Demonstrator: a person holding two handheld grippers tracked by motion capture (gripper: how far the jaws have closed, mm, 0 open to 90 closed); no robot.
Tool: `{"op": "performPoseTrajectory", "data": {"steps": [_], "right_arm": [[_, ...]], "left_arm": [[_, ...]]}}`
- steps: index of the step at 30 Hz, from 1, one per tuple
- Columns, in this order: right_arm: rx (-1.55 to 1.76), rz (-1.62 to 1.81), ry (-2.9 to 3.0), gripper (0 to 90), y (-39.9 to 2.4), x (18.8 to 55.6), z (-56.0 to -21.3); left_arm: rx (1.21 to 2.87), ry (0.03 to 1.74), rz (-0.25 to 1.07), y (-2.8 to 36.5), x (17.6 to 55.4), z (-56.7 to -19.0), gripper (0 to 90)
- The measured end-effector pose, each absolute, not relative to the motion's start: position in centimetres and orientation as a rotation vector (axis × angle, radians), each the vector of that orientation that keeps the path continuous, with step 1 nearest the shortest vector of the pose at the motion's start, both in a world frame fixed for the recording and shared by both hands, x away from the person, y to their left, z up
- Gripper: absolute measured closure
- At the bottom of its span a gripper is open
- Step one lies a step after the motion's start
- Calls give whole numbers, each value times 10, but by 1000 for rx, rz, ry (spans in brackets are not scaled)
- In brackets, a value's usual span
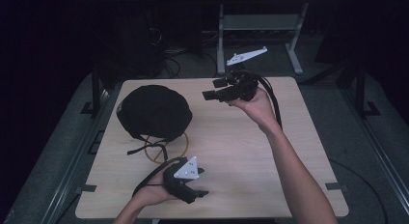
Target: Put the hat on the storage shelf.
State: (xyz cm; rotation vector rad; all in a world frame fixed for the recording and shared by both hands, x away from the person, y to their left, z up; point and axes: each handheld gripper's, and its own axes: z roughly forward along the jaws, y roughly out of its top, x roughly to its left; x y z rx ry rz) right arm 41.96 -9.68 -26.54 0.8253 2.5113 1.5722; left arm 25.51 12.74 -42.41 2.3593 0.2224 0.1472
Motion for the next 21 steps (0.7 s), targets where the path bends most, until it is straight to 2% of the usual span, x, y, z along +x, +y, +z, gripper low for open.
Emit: {"op": "performPoseTrajectory", "data": {"steps": [21], "right_arm": [[874,1545,2501,264,-121,410,-276]], "left_arm": [[2358,224,158,127,256,-424,287]]}}
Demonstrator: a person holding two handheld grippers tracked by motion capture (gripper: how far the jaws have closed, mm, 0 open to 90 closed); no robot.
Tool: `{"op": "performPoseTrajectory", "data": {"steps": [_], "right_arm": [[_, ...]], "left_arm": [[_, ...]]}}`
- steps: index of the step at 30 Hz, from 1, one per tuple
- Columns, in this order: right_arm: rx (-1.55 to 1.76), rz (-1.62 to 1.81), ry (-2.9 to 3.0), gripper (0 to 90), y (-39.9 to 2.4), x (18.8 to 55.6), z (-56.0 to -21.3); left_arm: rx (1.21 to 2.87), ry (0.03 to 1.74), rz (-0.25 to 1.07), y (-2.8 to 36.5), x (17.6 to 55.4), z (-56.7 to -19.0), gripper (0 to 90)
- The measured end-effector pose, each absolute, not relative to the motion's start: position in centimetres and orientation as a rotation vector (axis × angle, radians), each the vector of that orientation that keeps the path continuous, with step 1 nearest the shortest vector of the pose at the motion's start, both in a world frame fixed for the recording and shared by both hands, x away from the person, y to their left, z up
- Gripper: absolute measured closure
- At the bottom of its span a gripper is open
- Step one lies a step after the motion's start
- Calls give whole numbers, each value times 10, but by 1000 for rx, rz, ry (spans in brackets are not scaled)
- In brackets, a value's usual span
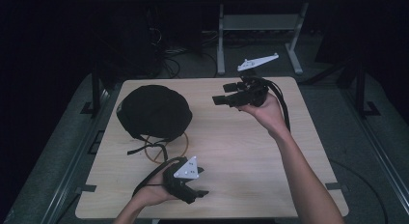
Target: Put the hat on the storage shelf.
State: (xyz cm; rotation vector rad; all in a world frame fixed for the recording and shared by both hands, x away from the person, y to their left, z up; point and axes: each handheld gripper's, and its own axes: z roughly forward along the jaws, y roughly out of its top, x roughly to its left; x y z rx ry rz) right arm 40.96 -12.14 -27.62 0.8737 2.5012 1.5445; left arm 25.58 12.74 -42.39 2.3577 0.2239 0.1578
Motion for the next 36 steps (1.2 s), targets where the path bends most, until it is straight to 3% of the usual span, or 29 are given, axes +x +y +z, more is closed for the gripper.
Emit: {"op": "performPoseTrajectory", "data": {"steps": [36], "right_arm": [[949,1478,2520,187,-168,368,-314]], "left_arm": [[2317,309,176,132,260,-420,211]]}}
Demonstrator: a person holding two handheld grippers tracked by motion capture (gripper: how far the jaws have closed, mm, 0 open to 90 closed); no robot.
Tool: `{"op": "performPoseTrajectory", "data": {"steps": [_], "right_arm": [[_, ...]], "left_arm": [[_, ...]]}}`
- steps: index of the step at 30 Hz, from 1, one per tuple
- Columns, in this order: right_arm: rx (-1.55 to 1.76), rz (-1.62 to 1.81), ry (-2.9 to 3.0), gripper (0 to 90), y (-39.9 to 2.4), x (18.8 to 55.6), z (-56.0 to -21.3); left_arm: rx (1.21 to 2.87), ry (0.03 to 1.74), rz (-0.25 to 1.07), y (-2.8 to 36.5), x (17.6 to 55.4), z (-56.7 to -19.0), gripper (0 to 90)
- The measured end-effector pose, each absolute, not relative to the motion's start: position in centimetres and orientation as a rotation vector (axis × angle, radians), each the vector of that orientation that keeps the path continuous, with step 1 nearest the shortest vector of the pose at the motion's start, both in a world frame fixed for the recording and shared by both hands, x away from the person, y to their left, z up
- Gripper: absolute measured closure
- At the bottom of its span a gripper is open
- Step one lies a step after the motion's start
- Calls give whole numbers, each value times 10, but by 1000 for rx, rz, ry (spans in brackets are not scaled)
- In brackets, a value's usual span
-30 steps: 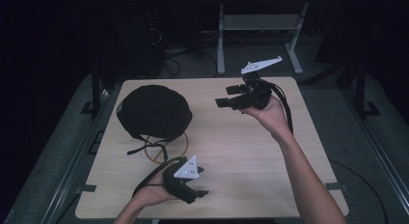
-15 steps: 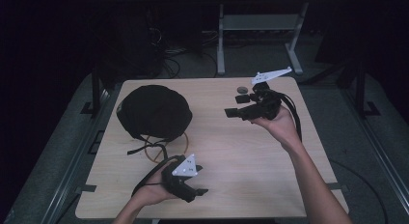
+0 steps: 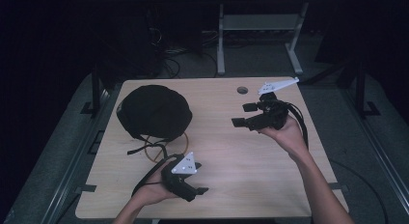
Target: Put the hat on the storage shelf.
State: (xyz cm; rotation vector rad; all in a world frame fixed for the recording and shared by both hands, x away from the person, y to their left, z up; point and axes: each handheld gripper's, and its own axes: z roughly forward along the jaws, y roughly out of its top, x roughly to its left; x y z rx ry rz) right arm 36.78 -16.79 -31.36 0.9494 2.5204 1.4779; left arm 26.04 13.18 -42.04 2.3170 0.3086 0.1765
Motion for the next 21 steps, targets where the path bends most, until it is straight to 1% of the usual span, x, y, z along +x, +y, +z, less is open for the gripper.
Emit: {"op": "performPoseTrajectory", "data": {"steps": [3,21], "right_arm": [[965,1470,2523,185,-173,365,-320],[1027,1454,2529,181,-195,350,-345]], "left_arm": [[2311,313,163,132,261,-420,205],[2312,337,189,131,263,-423,199]]}}
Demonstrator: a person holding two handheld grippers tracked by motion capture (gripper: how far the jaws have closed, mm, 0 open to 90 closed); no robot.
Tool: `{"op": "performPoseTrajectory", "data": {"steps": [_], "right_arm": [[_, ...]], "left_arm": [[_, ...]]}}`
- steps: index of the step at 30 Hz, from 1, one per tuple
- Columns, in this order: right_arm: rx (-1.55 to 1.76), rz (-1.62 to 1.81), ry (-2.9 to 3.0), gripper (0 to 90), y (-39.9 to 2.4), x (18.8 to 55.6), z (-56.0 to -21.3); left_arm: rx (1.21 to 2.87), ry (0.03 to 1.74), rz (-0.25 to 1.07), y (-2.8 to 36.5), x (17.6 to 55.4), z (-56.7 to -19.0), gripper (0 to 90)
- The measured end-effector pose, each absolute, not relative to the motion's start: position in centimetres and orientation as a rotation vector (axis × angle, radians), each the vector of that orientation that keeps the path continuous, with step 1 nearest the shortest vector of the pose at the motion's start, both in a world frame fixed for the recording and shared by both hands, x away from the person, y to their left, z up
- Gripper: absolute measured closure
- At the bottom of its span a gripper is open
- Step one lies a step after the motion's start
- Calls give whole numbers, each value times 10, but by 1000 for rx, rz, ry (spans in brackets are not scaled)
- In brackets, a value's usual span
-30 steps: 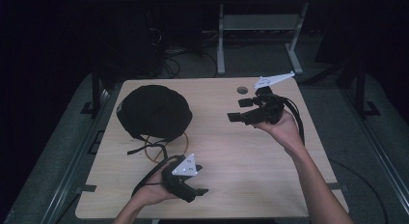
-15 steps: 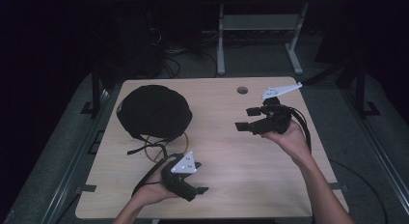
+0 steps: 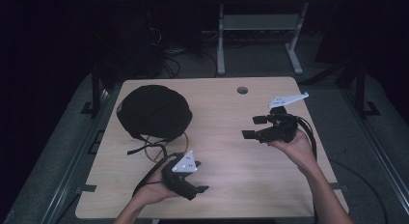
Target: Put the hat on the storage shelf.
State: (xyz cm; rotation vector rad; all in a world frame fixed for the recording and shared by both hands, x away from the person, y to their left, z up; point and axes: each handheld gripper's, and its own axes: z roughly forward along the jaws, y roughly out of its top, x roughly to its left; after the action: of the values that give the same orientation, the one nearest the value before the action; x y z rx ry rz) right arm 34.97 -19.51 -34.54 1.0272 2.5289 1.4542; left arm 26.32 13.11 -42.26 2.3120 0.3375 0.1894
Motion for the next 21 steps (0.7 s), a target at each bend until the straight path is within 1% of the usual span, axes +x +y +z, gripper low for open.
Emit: {"op": "performPoseTrajectory", "data": {"steps": [21], "right_arm": [[1117,1443,2503,181,-230,321,-377]], "left_arm": [[2320,337,183,131,262,-425,198]]}}
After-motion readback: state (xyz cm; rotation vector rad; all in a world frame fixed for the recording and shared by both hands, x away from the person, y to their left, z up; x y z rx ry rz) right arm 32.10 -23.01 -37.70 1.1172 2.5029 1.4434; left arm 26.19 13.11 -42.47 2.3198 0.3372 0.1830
